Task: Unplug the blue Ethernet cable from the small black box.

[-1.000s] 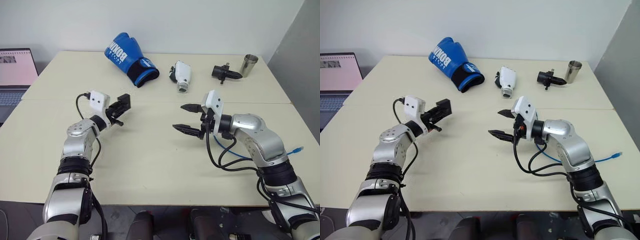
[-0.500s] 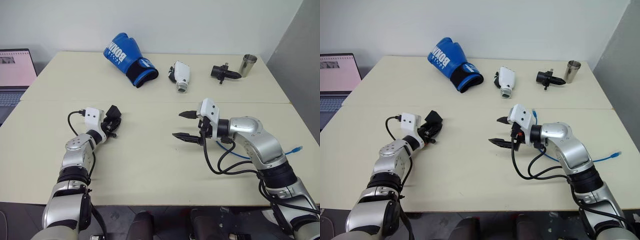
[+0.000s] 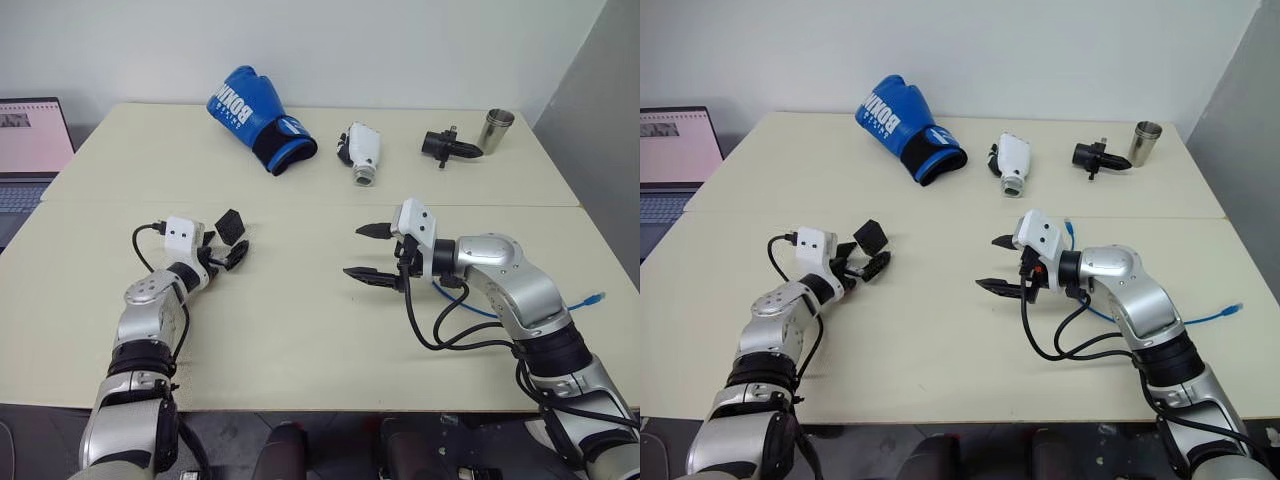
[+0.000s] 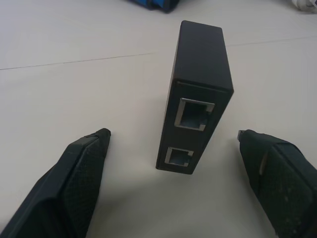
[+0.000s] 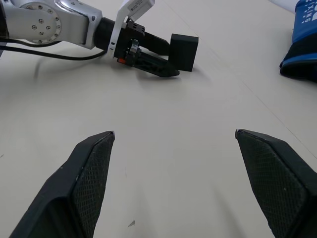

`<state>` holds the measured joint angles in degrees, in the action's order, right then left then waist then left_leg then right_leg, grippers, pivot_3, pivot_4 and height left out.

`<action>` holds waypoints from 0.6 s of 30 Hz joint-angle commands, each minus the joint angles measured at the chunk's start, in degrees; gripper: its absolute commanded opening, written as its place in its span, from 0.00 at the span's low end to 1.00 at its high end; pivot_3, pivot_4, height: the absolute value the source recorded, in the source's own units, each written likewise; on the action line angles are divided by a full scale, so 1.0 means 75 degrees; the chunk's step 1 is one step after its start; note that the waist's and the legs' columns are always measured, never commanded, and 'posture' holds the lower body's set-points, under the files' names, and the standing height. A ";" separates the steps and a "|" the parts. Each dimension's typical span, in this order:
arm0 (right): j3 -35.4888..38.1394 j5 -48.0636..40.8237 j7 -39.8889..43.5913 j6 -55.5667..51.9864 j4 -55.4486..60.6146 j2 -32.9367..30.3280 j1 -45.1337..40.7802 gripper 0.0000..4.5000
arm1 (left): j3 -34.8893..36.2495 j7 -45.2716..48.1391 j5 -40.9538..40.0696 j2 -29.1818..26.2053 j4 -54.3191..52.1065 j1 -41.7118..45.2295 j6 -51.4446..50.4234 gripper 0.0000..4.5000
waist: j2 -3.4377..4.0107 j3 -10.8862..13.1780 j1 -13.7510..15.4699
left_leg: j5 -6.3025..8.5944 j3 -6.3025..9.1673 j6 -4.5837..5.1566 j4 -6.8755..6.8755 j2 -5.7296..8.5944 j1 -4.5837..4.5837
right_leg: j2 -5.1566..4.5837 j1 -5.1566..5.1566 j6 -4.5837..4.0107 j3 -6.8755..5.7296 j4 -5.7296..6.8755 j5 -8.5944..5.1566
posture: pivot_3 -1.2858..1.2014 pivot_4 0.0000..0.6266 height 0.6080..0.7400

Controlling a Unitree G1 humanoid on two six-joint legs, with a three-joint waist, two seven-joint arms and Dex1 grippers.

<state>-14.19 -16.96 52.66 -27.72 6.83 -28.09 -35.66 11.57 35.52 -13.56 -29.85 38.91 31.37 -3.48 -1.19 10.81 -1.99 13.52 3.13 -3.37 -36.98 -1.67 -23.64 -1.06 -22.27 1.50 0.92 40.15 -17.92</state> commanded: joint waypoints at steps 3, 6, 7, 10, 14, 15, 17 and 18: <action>0.0856 -0.0613 -0.0287 -0.0559 0.1185 -0.0122 0.0390 0.92 | -0.0192 0.0474 0.0114 -0.0867 -0.2682 -0.0829 -0.0790 0.99 | 0.0000 0.0000 0.0024 | 0.0000 0.0008 -0.0001 0.0000 -0.0002 -0.0008 | -0.0003 -0.0001 -0.0001 -0.0002 -0.0003 0.0000 | 0.52 0.24 1.00; 0.1334 -0.0770 -0.0582 -0.0670 0.1632 -0.0207 0.0697 0.92 | -0.0222 0.0808 -0.0022 -0.1329 -0.3698 -0.1082 -0.1390 0.99 | 0.0000 0.0000 0.0050 | 0.0000 0.0008 -0.0001 -0.0001 0.0002 -0.0009 | -0.0006 0.0002 -0.0001 -0.0002 -0.0005 0.0000 | 0.52 0.24 1.00; 0.1502 -0.0827 -0.0631 -0.0741 0.1760 -0.0304 0.0807 0.92 | -0.0225 0.0917 -0.0059 -0.1527 -0.3972 -0.1114 -0.1676 0.99 | 0.0000 0.0000 0.0059 | 0.0000 0.0008 -0.0001 -0.0002 0.0003 -0.0008 | -0.0007 0.0004 -0.0001 -0.0003 -0.0006 0.0000 | 0.52 0.24 1.00; 0.2207 -0.1231 -0.0472 -0.0838 0.2136 -0.0717 0.1246 0.92 | -0.0036 0.1562 -0.0490 -0.2080 -0.4704 -0.1258 -0.2224 0.99 | -0.0001 0.0000 0.0066 | 0.0000 0.0009 -0.0001 -0.0002 0.0005 -0.0009 | -0.0008 0.0005 0.0000 -0.0005 -0.0006 0.0000 | 0.52 0.24 1.00; 0.2910 -0.1868 0.0228 -0.1170 0.2161 -0.1695 0.1648 0.92 | 0.0097 0.2564 -0.1124 -0.2816 -0.5157 -0.1404 -0.2946 0.99 | 0.0000 0.0001 0.0042 | 0.0000 0.0001 0.0000 0.0003 0.0003 -0.0006 | -0.0005 0.0005 -0.0001 -0.0001 -0.0010 0.0000 | 0.52 0.24 1.00; 0.3058 -0.1977 0.0456 -0.1189 0.2086 -0.1972 0.1734 0.92 | 0.0115 0.2789 -0.1208 -0.2981 -0.5170 -0.1412 -0.2997 0.99 | 0.0001 0.0001 0.0040 | 0.0000 0.0001 0.0000 0.0004 0.0002 -0.0005 | -0.0004 0.0005 -0.0001 -0.0001 -0.0012 -0.0001 | 0.52 0.24 1.00; 0.3226 -0.2113 0.0676 -0.1211 0.1973 -0.2311 0.1814 0.92 | 0.0111 0.3088 -0.1283 -0.3192 -0.5104 -0.1388 -0.3040 0.99 | 0.0002 0.0002 0.0028 | 0.0001 0.0000 0.0001 0.0005 0.0001 -0.0001 | 0.0000 0.0005 -0.0001 0.0000 -0.0010 -0.0001 | 0.52 0.24 1.00; 0.3315 -0.2190 0.0798 -0.1250 0.1886 -0.2493 0.1814 0.92 | 0.0110 0.3225 -0.1320 -0.3281 -0.4980 -0.1291 -0.3045 0.99 | 0.0002 0.0002 0.0014 | 0.0001 0.0000 0.0001 0.0005 -0.0002 0.0003 | 0.0002 0.0007 -0.0001 0.0000 -0.0010 -0.0001 | 0.52 0.24 1.00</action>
<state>8.54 -30.92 56.29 -36.98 20.93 -44.96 -21.79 10.92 57.19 -22.01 -52.82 2.09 20.67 -26.15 -1.18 10.83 -1.89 13.53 3.10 -3.35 -36.93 -1.71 -23.55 -1.03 -22.18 1.50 0.96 40.08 -17.94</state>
